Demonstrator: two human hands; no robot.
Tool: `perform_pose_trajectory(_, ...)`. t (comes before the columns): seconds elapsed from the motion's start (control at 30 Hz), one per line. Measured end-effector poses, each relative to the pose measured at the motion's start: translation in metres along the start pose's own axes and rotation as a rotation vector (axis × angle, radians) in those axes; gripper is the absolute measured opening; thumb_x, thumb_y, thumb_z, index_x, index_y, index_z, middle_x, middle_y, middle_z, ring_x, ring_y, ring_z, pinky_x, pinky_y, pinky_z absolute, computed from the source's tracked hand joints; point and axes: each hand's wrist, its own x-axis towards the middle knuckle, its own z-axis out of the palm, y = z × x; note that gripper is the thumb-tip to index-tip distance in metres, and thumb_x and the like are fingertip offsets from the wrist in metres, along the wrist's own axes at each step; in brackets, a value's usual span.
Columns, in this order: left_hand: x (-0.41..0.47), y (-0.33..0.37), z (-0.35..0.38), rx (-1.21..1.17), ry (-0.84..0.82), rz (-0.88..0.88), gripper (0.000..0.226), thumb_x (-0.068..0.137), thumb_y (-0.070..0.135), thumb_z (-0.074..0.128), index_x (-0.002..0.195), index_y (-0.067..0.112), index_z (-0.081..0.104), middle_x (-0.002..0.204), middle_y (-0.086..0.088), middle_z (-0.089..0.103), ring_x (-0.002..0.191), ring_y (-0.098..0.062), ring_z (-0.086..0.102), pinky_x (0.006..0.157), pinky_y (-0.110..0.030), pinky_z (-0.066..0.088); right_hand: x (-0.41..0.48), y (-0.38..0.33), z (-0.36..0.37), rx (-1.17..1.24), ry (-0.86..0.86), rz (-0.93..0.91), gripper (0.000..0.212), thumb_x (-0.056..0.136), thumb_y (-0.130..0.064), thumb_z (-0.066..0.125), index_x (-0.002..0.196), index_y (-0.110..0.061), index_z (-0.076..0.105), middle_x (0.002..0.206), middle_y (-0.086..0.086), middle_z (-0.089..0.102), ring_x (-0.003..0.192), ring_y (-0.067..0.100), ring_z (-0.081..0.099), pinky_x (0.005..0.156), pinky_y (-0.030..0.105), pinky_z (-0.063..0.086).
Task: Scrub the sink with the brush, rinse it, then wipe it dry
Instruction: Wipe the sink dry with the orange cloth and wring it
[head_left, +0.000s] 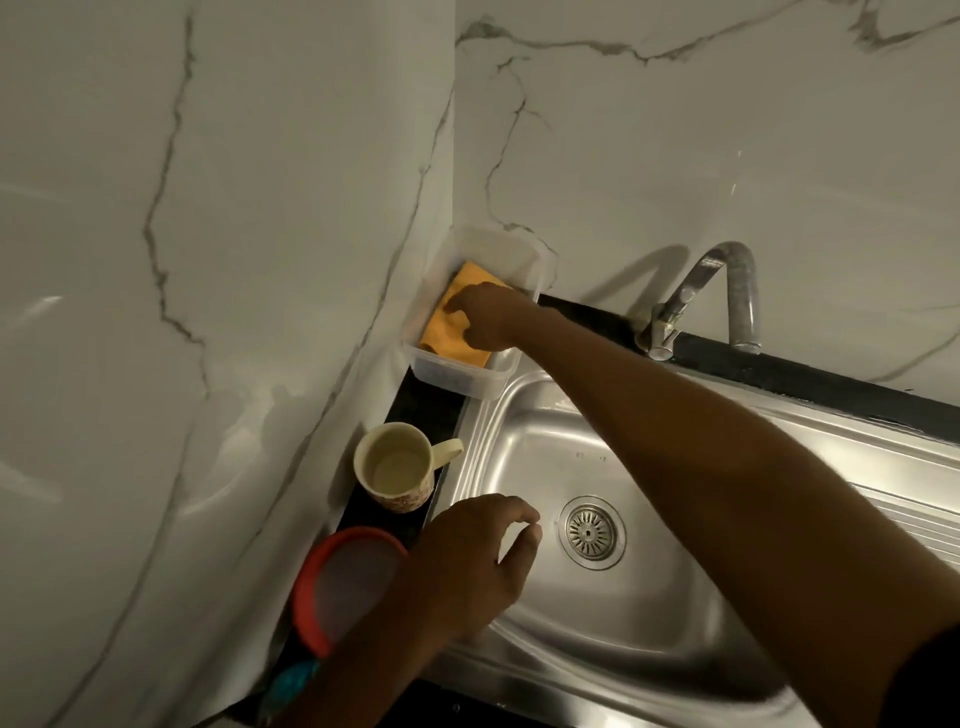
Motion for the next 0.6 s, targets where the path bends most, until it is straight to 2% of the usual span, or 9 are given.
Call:
perform_pose_trajectory(0.07, -0.006, -0.003, 0.0, -0.013, -0.02, -0.01, 0.038, 0.1, 0.054, 0.046, 0.124, 0.034, 0.067, 0.122, 0.02, 0.069, 0.115, 0.002, 0.06, 0.1, -0.026, 0.049, 0.012, 0.004, 0.0, -0.137, -0.058, 0.017, 0.059, 0.094, -0.018, 0.061, 0.151, -0.017, 0.048, 0.149, 0.008, 0.053, 0.132, 0.03, 0.054, 0.103, 0.039, 0.049)
perform_pose_trajectory(0.17, -0.011, -0.009, 0.0, -0.023, -0.016, -0.027, 0.039, 0.1, 0.054, 0.046, 0.125, 0.034, 0.067, 0.123, 0.02, 0.069, 0.117, 0.002, 0.059, 0.101, -0.026, 0.049, 0.028, 0.004, 0.0, -0.237, -0.032, 0.014, 0.062, 0.094, -0.019, 0.063, 0.153, -0.014, 0.043, 0.146, 0.01, 0.052, 0.124, 0.033, 0.059, 0.089, 0.04, 0.051)
perform_pose_trajectory(0.3, -0.019, -0.013, -0.001, -0.011, -0.022, -0.025, 0.038, 0.101, 0.054, 0.046, 0.127, 0.034, 0.066, 0.125, 0.02, 0.068, 0.119, 0.002, 0.058, 0.101, -0.022, 0.047, 0.037, 0.005, 0.004, -0.339, -0.004, 0.022, 0.069, 0.098, -0.024, 0.06, 0.16, -0.015, 0.031, 0.158, 0.009, 0.043, 0.127, 0.034, 0.058, 0.093, 0.045, 0.053)
perform_pose_trajectory(0.43, -0.021, -0.017, -0.005, -0.008, -0.024, -0.041, 0.036, 0.102, 0.052, 0.048, 0.129, 0.034, 0.066, 0.126, 0.02, 0.067, 0.118, 0.002, 0.058, 0.1, -0.019, 0.046, 0.042, 0.008, 0.014, -0.379, 0.036, 0.054, 0.069, 0.097, -0.028, 0.063, 0.158, -0.017, 0.031, 0.139, 0.014, 0.056, 0.118, 0.036, 0.061, 0.092, 0.052, 0.056)
perform_pose_trajectory(0.53, -0.022, -0.018, -0.01, -0.008, -0.025, -0.039, 0.037, 0.103, 0.052, 0.048, 0.13, 0.035, 0.064, 0.127, 0.02, 0.067, 0.116, 0.002, 0.059, 0.098, -0.02, 0.049, 0.041, 0.007, 0.016, -0.382, 0.063, 0.075, 0.062, 0.099, -0.025, 0.061, 0.156, -0.019, 0.036, 0.13, 0.013, 0.061, 0.114, 0.035, 0.064, 0.084, 0.045, 0.056)
perform_pose_trajectory(0.6, -0.021, -0.017, -0.012, -0.009, -0.03, -0.038, 0.037, 0.103, 0.052, 0.047, 0.131, 0.035, 0.064, 0.129, 0.02, 0.067, 0.116, 0.001, 0.059, 0.098, -0.02, 0.049, 0.04, 0.005, 0.015, -0.406, 0.079, 0.093, 0.051, 0.102, -0.023, 0.057, 0.151, -0.018, 0.043, 0.125, 0.012, 0.062, 0.111, 0.032, 0.065, 0.077, 0.039, 0.05)
